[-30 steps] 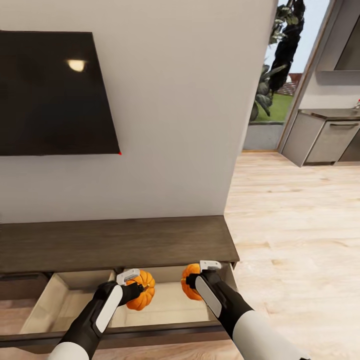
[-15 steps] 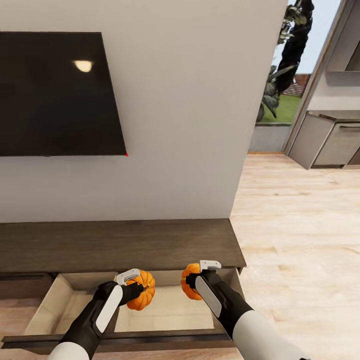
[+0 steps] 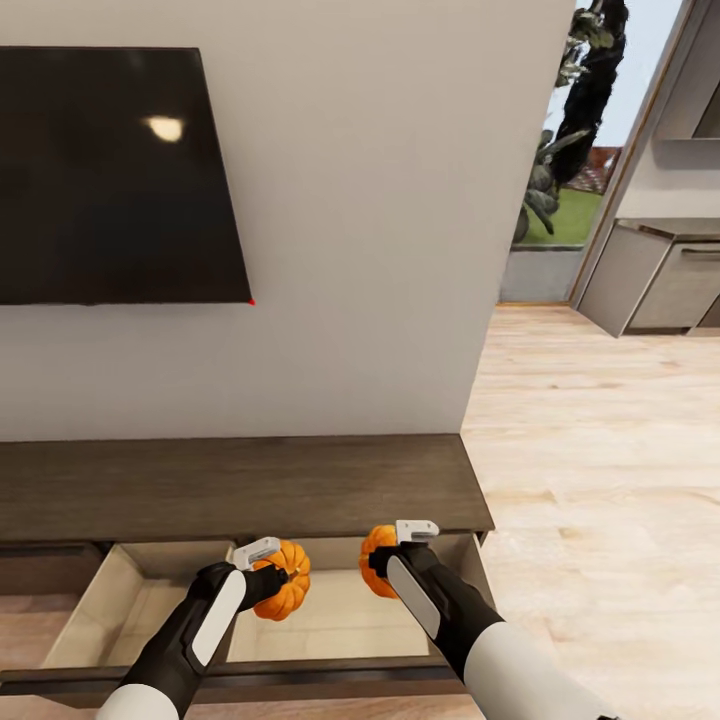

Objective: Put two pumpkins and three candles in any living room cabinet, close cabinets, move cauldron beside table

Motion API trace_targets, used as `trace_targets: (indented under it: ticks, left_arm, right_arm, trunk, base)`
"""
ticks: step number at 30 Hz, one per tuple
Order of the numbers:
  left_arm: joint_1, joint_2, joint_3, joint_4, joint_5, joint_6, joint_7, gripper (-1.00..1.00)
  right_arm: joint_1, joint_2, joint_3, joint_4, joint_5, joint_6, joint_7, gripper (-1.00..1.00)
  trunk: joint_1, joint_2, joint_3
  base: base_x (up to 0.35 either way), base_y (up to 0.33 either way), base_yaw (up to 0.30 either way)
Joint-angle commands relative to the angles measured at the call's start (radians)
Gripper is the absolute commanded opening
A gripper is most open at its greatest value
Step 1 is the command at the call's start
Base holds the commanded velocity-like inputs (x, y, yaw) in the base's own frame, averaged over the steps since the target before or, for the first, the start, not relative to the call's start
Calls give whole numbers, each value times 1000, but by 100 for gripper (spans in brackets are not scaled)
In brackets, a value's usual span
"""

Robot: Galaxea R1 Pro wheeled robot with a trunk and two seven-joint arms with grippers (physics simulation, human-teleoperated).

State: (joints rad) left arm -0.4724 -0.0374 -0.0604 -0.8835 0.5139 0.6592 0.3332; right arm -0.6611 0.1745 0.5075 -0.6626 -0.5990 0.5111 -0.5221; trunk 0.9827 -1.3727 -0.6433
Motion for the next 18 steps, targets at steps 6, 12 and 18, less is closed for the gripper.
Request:
trace_targets:
  ticks: [6, 12, 18]
  left_arm:
    - [0, -3, -1, 0, -1, -2, 1, -100]
    - [0, -20, -4, 0, -6, -3, 6, -100]
    - [0, -28, -4, 1, -8, -8, 9, -100]
  right_arm:
    - [0, 0, 2, 0, -9, -1, -2, -100]
    - [0, 0, 2, 1, -12, 0, -3, -100]
    - [0, 0, 2, 2, -13, 0, -4, -100]
  trunk:
    - [23, -42, -19]
    - [46, -84, -38]
    - [69, -126, -56]
  base:
    - [0, 0, 0]
    - [0, 0, 0]
    - [0, 0, 0]
